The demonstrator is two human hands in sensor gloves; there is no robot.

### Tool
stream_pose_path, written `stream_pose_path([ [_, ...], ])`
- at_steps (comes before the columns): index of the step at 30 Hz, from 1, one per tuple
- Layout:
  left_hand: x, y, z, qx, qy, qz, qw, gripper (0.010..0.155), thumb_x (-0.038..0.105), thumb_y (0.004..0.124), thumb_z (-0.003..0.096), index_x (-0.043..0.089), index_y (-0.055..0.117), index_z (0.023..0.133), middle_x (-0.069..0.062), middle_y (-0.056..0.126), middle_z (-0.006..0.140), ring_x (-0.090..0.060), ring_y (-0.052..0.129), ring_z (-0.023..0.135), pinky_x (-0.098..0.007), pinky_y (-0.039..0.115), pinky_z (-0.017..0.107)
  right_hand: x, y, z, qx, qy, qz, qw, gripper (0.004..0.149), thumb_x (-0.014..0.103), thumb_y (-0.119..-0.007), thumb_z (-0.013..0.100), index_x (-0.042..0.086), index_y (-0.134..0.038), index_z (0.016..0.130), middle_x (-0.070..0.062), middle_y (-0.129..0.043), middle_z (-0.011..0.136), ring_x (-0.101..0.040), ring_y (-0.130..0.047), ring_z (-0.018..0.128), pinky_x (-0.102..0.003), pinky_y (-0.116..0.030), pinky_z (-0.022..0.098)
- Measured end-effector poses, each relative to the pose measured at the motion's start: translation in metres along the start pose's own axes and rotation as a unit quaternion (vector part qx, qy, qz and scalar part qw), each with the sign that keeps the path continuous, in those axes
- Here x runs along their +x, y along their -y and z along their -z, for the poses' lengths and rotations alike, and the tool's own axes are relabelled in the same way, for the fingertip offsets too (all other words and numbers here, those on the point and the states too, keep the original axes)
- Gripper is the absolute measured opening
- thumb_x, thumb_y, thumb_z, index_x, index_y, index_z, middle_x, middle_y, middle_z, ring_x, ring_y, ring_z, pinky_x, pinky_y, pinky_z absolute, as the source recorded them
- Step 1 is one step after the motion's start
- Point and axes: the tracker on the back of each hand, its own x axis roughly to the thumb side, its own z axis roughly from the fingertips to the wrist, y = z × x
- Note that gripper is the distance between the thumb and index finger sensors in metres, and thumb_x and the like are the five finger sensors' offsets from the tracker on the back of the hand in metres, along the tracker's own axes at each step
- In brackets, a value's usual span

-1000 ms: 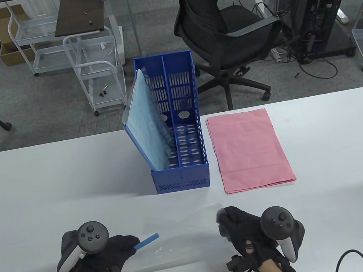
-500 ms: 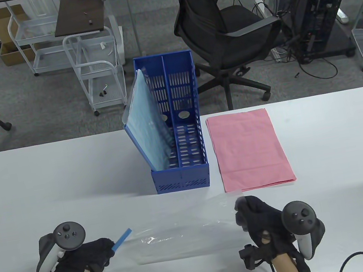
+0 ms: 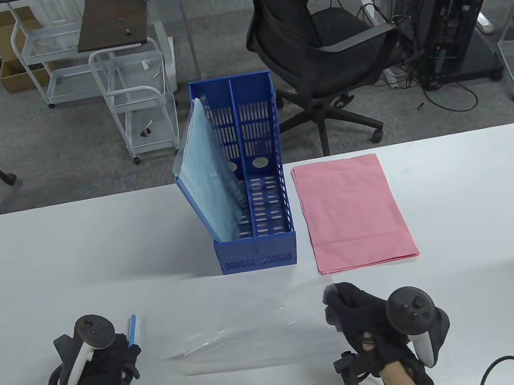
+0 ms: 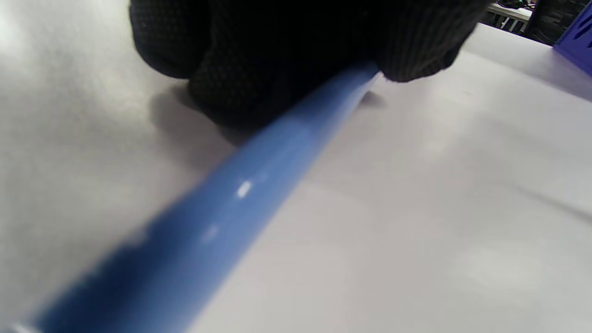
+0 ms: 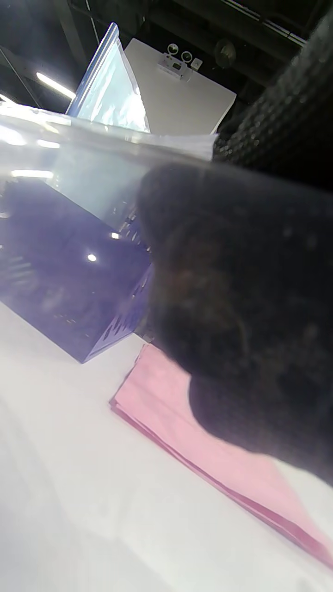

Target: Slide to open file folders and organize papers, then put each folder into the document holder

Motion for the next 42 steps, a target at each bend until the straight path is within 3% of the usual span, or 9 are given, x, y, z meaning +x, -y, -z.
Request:
stream_pose_path([
  [14,-0.012,0.000,0.006,0.032,-0.030,-0.025,0.999,0.049,0.049,0.087,0.0423,0.025,0.089,0.085,0.004,0.098,0.060,-0.015,0.102,0.042,-0.045,0.085,0.054,0.002,-0.003,0.000,0.011,0.006,-0.009,1.000,0.040,0.043,-0.083,0.036,0.023,-0.095,0.069,0.004,-0.107,0.041,-0.014,-0.102,0.021,-0.039,-0.090,0.041],
  [22,-0.011,-0.011,-0.011,0.064,-0.029,-0.024,0.997,0.055,0.054,0.082,0.0433,0.023,0.085,0.089,0.001,0.100,0.063,-0.019,0.104,0.045,-0.047,0.084,0.054,0.003,-0.007,-0.001,0.019,0.009,-0.014,1.000,0.040,0.043,-0.083,0.036,0.023,-0.095,0.069,0.004,-0.107,0.041,-0.015,-0.102,0.021,-0.039,-0.090,0.041],
  [24,-0.002,-0.020,-0.028,0.103,-0.003,-0.032,0.994,0.055,0.055,0.081,0.0435,0.024,0.085,0.089,0.001,0.100,0.062,-0.019,0.104,0.044,-0.048,0.085,0.054,0.005,-0.009,-0.001,0.024,0.012,-0.018,0.999,0.040,0.043,-0.083,0.036,0.023,-0.095,0.069,0.004,-0.107,0.041,-0.015,-0.102,0.021,-0.039,-0.090,0.041],
  [27,0.025,-0.029,-0.057,0.127,0.137,-0.072,0.980,0.060,0.057,0.080,0.0427,0.026,0.081,0.094,0.001,0.098,0.071,-0.021,0.104,0.053,-0.049,0.083,0.058,0.007,-0.012,-0.002,0.037,0.026,-0.020,0.999,0.040,0.044,-0.083,0.036,0.024,-0.094,0.069,0.004,-0.107,0.042,-0.014,-0.102,0.022,-0.039,-0.090,0.041],
  [28,0.040,-0.028,-0.068,0.098,0.235,-0.091,0.963,0.066,0.058,0.080,0.0423,0.026,0.075,0.099,-0.001,0.095,0.082,-0.025,0.102,0.065,-0.052,0.079,0.064,0.009,-0.013,-0.001,0.057,0.043,-0.010,0.997,0.040,0.044,-0.083,0.036,0.025,-0.094,0.069,0.005,-0.107,0.043,-0.014,-0.103,0.023,-0.039,-0.089,0.043],
  [30,0.066,-0.022,-0.088,0.007,0.343,-0.100,0.934,0.074,0.062,0.080,0.0427,0.032,0.063,0.108,0.000,0.079,0.106,-0.028,0.087,0.096,-0.055,0.070,0.073,0.011,-0.016,-0.002,0.088,0.068,0.021,0.994,0.040,0.044,-0.082,0.036,0.027,-0.093,0.071,0.006,-0.107,0.046,-0.015,-0.104,0.029,-0.041,-0.088,0.047],
  [33,0.095,-0.009,-0.110,-0.058,0.402,-0.060,0.912,0.085,0.065,0.082,0.0406,0.034,0.051,0.113,-0.001,0.063,0.118,-0.031,0.070,0.110,-0.058,0.061,0.079,0.015,-0.018,-0.003,0.125,0.104,0.055,0.985,0.040,0.044,-0.083,0.036,0.029,-0.092,0.072,0.006,-0.106,0.052,-0.019,-0.104,0.039,-0.044,-0.084,0.053],
  [36,0.115,0.005,-0.124,-0.069,0.424,-0.010,0.903,0.082,0.063,0.084,0.0408,0.033,0.056,0.112,0.001,0.072,0.114,-0.028,0.082,0.104,-0.056,0.068,0.076,0.022,-0.019,-0.006,0.137,0.137,0.082,0.978,0.040,0.044,-0.083,0.036,0.032,-0.092,0.073,0.007,-0.106,0.055,-0.020,-0.104,0.043,-0.045,-0.083,0.055],
  [42,0.121,0.015,-0.119,-0.020,0.417,-0.051,0.907,0.044,0.042,0.083,0.0460,0.033,0.089,0.089,0.003,0.101,0.082,-0.022,0.105,0.071,-0.048,0.082,0.063,0.032,-0.020,-0.012,0.144,0.173,0.094,0.970,0.039,0.044,-0.084,0.036,0.031,-0.093,0.072,0.006,-0.106,0.056,-0.021,-0.104,0.044,-0.046,-0.083,0.055],
])
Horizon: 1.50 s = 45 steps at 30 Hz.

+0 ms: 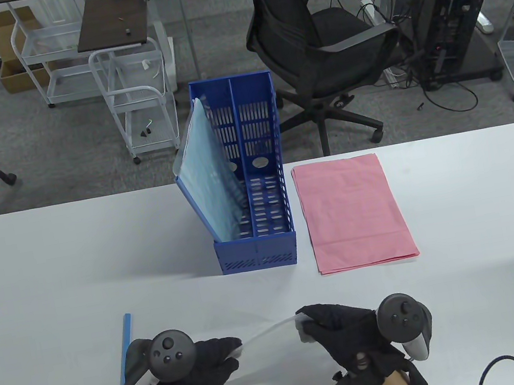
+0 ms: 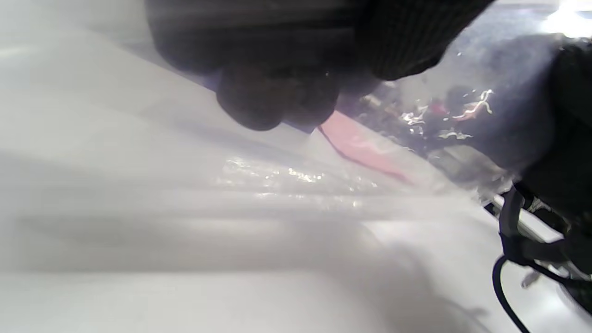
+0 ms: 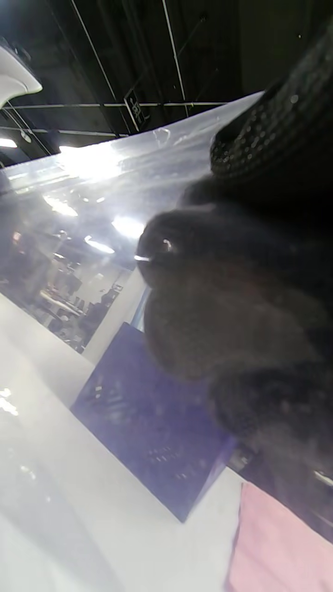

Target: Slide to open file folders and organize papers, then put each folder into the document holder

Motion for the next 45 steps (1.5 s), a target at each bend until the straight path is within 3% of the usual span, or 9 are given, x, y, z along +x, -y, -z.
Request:
stream_pose_path([
  [3,-0.001,-0.005,-0.003,0.036,0.006,0.007,0.999,0.042,0.040,0.083,0.0457,0.033,0.092,0.086,0.002,0.103,0.076,-0.021,0.107,0.063,-0.047,0.084,0.060,0.001,0.001,-0.002,-0.014,-0.002,-0.005,1.000,0.045,0.049,-0.082,0.036,0.030,-0.089,0.076,0.004,-0.104,0.064,-0.023,-0.104,0.052,-0.048,-0.080,0.059],
  [9,-0.013,-0.028,-0.018,0.113,0.009,-0.050,0.992,0.041,0.040,0.082,0.0454,0.033,0.092,0.085,0.001,0.103,0.070,-0.019,0.107,0.056,-0.045,0.086,0.056,-0.021,0.029,-0.007,-0.096,-0.063,0.012,0.993,0.081,0.068,-0.078,0.031,0.033,-0.056,0.101,0.000,-0.070,0.106,-0.031,-0.076,0.096,-0.059,-0.060,0.074],
  [18,-0.035,-0.045,-0.031,0.149,0.081,-0.276,0.946,0.041,0.040,0.082,0.0461,0.033,0.092,0.086,0.001,0.103,0.071,-0.020,0.107,0.056,-0.045,0.085,0.056,-0.048,0.011,0.001,0.034,-0.110,0.151,0.982,0.098,0.067,-0.083,0.032,0.023,-0.035,0.106,-0.010,-0.047,0.115,-0.042,-0.058,0.104,-0.064,-0.051,0.073],
  [23,-0.039,-0.037,-0.026,0.150,0.079,-0.327,0.930,0.042,0.040,0.082,0.0463,0.031,0.092,0.086,0.000,0.104,0.071,-0.020,0.108,0.056,-0.046,0.086,0.056,-0.038,-0.005,0.005,0.082,-0.078,0.213,0.970,0.075,0.053,-0.085,0.038,0.023,-0.060,0.101,-0.004,-0.077,0.102,-0.036,-0.085,0.088,-0.060,-0.068,0.067],
  [25,-0.041,-0.033,-0.025,0.160,0.043,-0.317,0.934,0.042,0.040,0.082,0.0465,0.030,0.091,0.086,0.000,0.104,0.071,-0.020,0.109,0.056,-0.045,0.087,0.055,-0.033,-0.005,0.006,0.057,-0.084,0.203,0.974,0.047,0.041,-0.084,0.041,0.022,-0.083,0.084,-0.001,-0.100,0.077,-0.026,-0.103,0.064,-0.052,-0.079,0.060],
  [30,-0.050,-0.021,-0.020,0.114,-0.081,-0.285,0.948,0.050,0.042,0.080,0.0480,0.025,0.083,0.095,-0.005,0.099,0.082,-0.026,0.105,0.067,-0.049,0.082,0.061,-0.033,0.003,0.003,0.002,-0.147,0.099,0.984,0.042,0.040,-0.089,0.036,0.019,-0.093,0.072,0.001,-0.110,0.056,-0.018,-0.112,0.041,-0.042,-0.091,0.047],
  [36,-0.035,-0.022,-0.026,0.179,-0.152,-0.131,0.963,0.060,0.047,0.085,0.0453,0.024,0.075,0.101,-0.005,0.094,0.088,-0.027,0.102,0.071,-0.050,0.081,0.062,-0.035,0.008,0.000,-0.024,-0.209,0.017,0.978,0.042,0.043,-0.092,0.033,0.018,-0.096,0.065,0.001,-0.111,0.046,-0.016,-0.111,0.031,-0.040,-0.092,0.042],
  [39,-0.018,-0.008,-0.012,0.095,-0.063,-0.159,0.981,0.053,0.045,0.084,0.0459,0.024,0.085,0.095,-0.004,0.101,0.082,-0.027,0.106,0.065,-0.049,0.084,0.059,-0.034,0.000,-0.001,-0.026,-0.225,-0.007,0.974,0.042,0.045,-0.092,0.032,0.018,-0.097,0.064,0.002,-0.111,0.044,-0.015,-0.110,0.030,-0.040,-0.092,0.042],
  [45,0.012,0.039,0.008,-0.093,0.016,-0.266,0.959,0.069,0.054,0.078,0.0467,0.023,0.068,0.108,-0.010,0.084,0.102,-0.034,0.095,0.086,-0.054,0.076,0.067,-0.028,-0.028,-0.004,-0.031,-0.221,-0.026,0.975,0.043,0.050,-0.092,0.030,0.020,-0.098,0.060,0.004,-0.111,0.040,-0.014,-0.110,0.026,-0.038,-0.093,0.040],
])
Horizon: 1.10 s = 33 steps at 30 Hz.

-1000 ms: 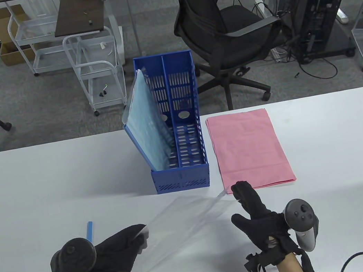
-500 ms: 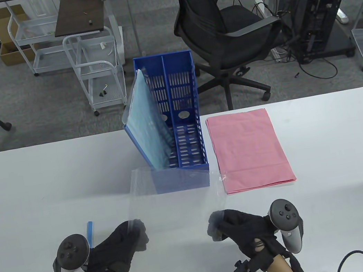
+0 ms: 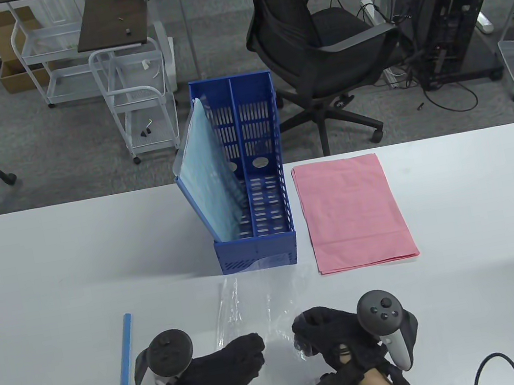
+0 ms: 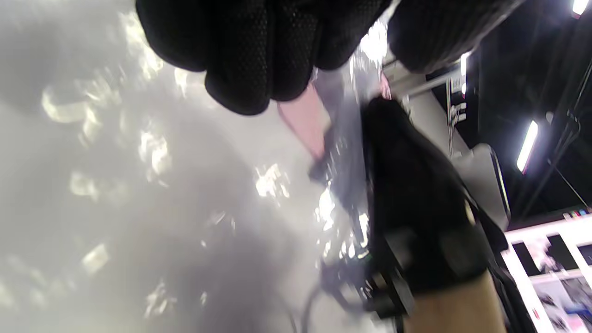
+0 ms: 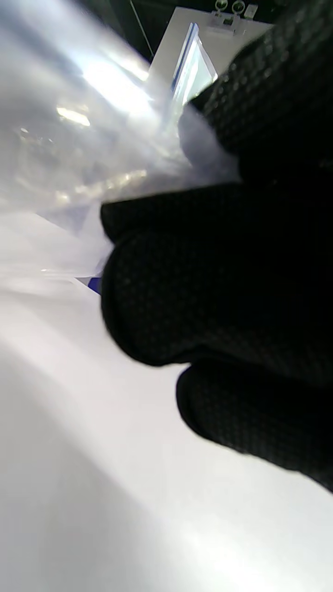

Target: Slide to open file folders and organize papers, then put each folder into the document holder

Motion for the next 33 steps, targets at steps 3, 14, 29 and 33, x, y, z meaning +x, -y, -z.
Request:
stream_pose_path([
  [3,-0.001,0.010,0.003,-0.005,-0.003,-0.002,1.000,0.076,0.059,0.077,0.0460,0.021,0.062,0.110,-0.012,0.081,0.105,-0.035,0.095,0.087,-0.055,0.076,0.067,0.005,-0.018,-0.004,0.026,0.015,0.049,0.998,0.044,0.050,-0.090,0.029,0.020,-0.098,0.060,0.004,-0.112,0.041,-0.014,-0.110,0.027,-0.038,-0.093,0.041],
  [14,-0.008,0.007,-0.008,0.122,-0.072,-0.001,0.990,0.063,0.049,0.087,0.0427,0.012,0.081,0.094,-0.009,0.102,0.076,-0.024,0.112,0.054,-0.046,0.091,0.049,0.013,-0.054,-0.005,0.085,0.028,0.091,0.992,0.045,0.049,-0.088,0.030,0.020,-0.098,0.063,0.003,-0.112,0.045,-0.015,-0.111,0.031,-0.039,-0.092,0.043],
  [29,-0.049,-0.118,-0.073,0.207,-0.290,0.101,0.929,0.048,0.045,0.082,0.0468,0.010,0.100,0.074,-0.011,0.111,0.053,-0.027,0.111,0.032,-0.048,0.089,0.039,-0.014,0.050,0.016,-0.032,-0.091,-0.217,0.971,0.043,0.045,-0.087,0.037,0.016,-0.096,0.066,-0.001,-0.110,0.047,-0.020,-0.108,0.033,-0.045,-0.088,0.045],
  [33,-0.063,-0.122,-0.070,0.210,-0.350,0.134,0.903,0.048,0.045,0.082,0.0466,0.011,0.100,0.075,-0.011,0.111,0.054,-0.028,0.111,0.033,-0.049,0.089,0.039,-0.023,0.056,0.019,-0.063,-0.121,-0.280,0.950,0.043,0.045,-0.087,0.036,0.016,-0.096,0.066,-0.001,-0.109,0.046,-0.021,-0.107,0.034,-0.045,-0.087,0.046],
])
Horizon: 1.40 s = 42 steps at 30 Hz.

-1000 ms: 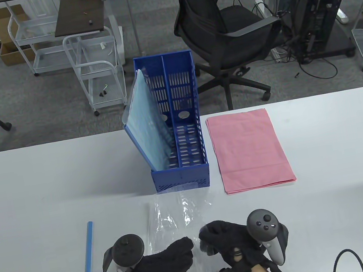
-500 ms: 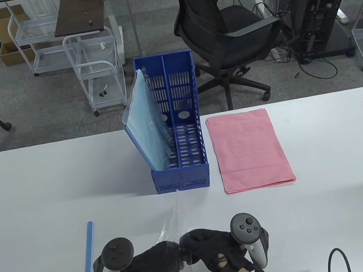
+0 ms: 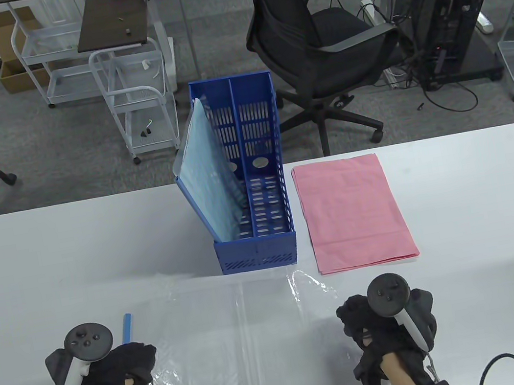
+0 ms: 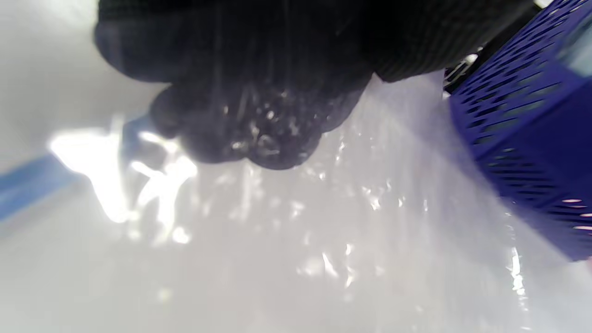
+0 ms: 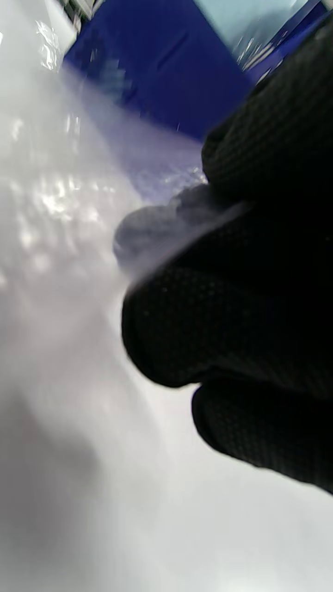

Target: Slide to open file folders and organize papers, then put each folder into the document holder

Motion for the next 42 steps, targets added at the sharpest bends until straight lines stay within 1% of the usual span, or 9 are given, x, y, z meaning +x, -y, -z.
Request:
stream_pose_path([
  [5,0.004,0.008,0.005,0.010,-0.017,0.034,0.999,0.049,0.045,0.082,0.0465,0.011,0.099,0.076,-0.011,0.111,0.055,-0.028,0.111,0.034,-0.048,0.089,0.040,-0.002,-0.006,0.003,-0.004,-0.020,-0.074,0.997,0.043,0.047,-0.087,0.036,0.017,-0.097,0.065,0.000,-0.109,0.045,-0.020,-0.106,0.032,-0.044,-0.087,0.046],
  [15,0.009,0.016,0.006,-0.004,-0.024,0.068,0.997,0.050,0.046,0.082,0.0465,0.010,0.098,0.078,-0.011,0.110,0.057,-0.028,0.111,0.036,-0.049,0.089,0.041,0.000,-0.010,0.003,0.014,-0.031,-0.111,0.993,0.044,0.049,-0.087,0.035,0.018,-0.097,0.064,0.000,-0.108,0.044,-0.020,-0.106,0.031,-0.044,-0.087,0.046],
  [22,0.010,0.012,0.000,-0.005,-0.014,0.063,0.998,0.060,0.049,0.083,0.0462,0.010,0.090,0.091,-0.013,0.106,0.071,-0.032,0.109,0.049,-0.052,0.086,0.048,0.003,-0.013,0.002,0.007,-0.034,-0.130,0.991,0.046,0.052,-0.087,0.034,0.018,-0.097,0.064,0.000,-0.108,0.045,-0.020,-0.106,0.032,-0.044,-0.087,0.046],
  [26,0.010,0.008,-0.003,0.017,-0.017,0.061,0.998,0.064,0.051,0.083,0.0460,0.012,0.085,0.096,-0.013,0.103,0.076,-0.032,0.108,0.054,-0.052,0.084,0.052,0.002,-0.011,0.002,-0.001,-0.041,-0.143,0.989,0.050,0.055,-0.086,0.033,0.018,-0.096,0.066,0.000,-0.108,0.046,-0.020,-0.106,0.033,-0.044,-0.087,0.047],
  [31,0.008,0.002,-0.008,0.071,-0.009,0.040,0.997,0.065,0.052,0.081,0.0467,0.016,0.078,0.101,-0.010,0.100,0.080,-0.031,0.106,0.058,-0.051,0.083,0.054,0.004,-0.005,0.002,-0.047,-0.047,-0.175,0.982,0.056,0.059,-0.085,0.031,0.019,-0.096,0.067,0.000,-0.108,0.048,-0.020,-0.106,0.035,-0.044,-0.086,0.047],
  [34,0.015,0.000,-0.014,0.121,0.029,0.046,0.991,0.065,0.052,0.081,0.0464,0.019,0.076,0.102,-0.008,0.097,0.086,-0.030,0.104,0.065,-0.051,0.082,0.058,0.004,0.005,0.004,-0.113,-0.040,-0.164,0.979,0.056,0.059,-0.084,0.031,0.019,-0.095,0.070,0.001,-0.108,0.051,-0.020,-0.105,0.038,-0.044,-0.086,0.049],
  [36,0.022,0.003,-0.018,0.141,0.073,0.055,0.986,0.066,0.052,0.080,0.0465,0.024,0.071,0.105,-0.006,0.090,0.096,-0.030,0.099,0.078,-0.052,0.077,0.065,0.003,0.010,0.008,-0.152,-0.033,-0.144,0.977,0.058,0.059,-0.084,0.032,0.021,-0.091,0.075,0.000,-0.107,0.057,-0.021,-0.105,0.043,-0.045,-0.084,0.053],
  [40,0.039,0.013,-0.026,0.186,0.164,0.087,0.965,0.070,0.056,0.077,0.0455,0.033,0.062,0.110,0.000,0.072,0.113,-0.029,0.079,0.105,-0.055,0.068,0.076,0.004,0.013,0.019,-0.153,-0.033,-0.135,0.978,0.066,0.059,-0.084,0.033,0.028,-0.075,0.092,0.002,-0.095,0.083,-0.024,-0.098,0.069,-0.047,-0.077,0.064],
  [42,0.047,0.018,-0.029,0.197,0.208,0.109,0.952,0.070,0.056,0.077,0.0451,0.037,0.059,0.110,0.004,0.064,0.118,-0.026,0.069,0.112,-0.055,0.062,0.080,0.005,0.014,0.026,-0.155,-0.035,-0.152,0.976,0.068,0.058,-0.084,0.033,0.031,-0.070,0.095,0.003,-0.089,0.091,-0.024,-0.094,0.076,-0.046,-0.075,0.067],
])
